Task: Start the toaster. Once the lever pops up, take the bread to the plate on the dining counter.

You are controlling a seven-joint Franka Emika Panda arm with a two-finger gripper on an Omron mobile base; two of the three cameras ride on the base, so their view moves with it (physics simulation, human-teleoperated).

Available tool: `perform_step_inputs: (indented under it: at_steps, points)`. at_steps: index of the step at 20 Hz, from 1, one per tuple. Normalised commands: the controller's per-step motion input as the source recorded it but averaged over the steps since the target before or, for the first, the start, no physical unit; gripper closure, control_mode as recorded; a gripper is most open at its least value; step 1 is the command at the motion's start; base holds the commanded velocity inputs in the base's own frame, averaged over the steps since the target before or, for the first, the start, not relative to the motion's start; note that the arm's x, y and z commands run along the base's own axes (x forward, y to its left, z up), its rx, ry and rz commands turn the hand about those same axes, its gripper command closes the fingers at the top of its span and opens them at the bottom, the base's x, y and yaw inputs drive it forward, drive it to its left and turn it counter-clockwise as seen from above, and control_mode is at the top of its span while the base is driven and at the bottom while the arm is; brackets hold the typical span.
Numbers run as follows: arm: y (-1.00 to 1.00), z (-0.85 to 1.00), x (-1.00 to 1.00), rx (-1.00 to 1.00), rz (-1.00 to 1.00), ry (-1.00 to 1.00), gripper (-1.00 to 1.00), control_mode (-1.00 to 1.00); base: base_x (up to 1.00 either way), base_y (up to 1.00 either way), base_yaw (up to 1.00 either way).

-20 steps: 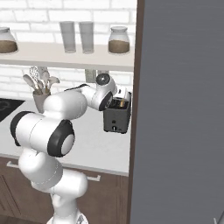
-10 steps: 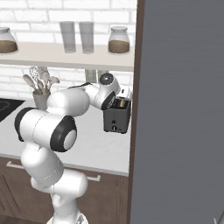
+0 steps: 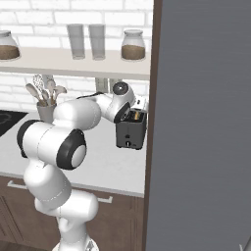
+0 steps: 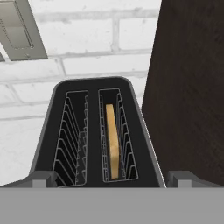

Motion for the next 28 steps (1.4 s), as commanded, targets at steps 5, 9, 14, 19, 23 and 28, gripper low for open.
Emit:
perform_step_inputs:
  at_steps: [5,9,14,19,23,28]
  points:
    - [0.00,0.00,0.04,0.00,0.00,0.00,-1.00,-1.00,0.00,0.00,0.00]
    - [0.00,-0.02,0.10,0.00,0.00,0.00,-1.00,-1.00,0.00,0.00,0.00]
    - [0.00,-0.02,0.09,0.00,0.00,0.00,-1.00,-1.00,0.00,0.00,0.00]
    - [0.00,-0.01,0.03,0.00,0.00,0.00,-1.00,-1.00,0.00,0.00,0.00]
    - [0.00,0.00,0.00,0.00,0.00,0.00,-1.00,-1.00,0.00,0.00,0.00]
    - [0.00,0.00,0.00,0.00,0.00,0.00,-1.00,-1.00,0.00,0.00,0.00]
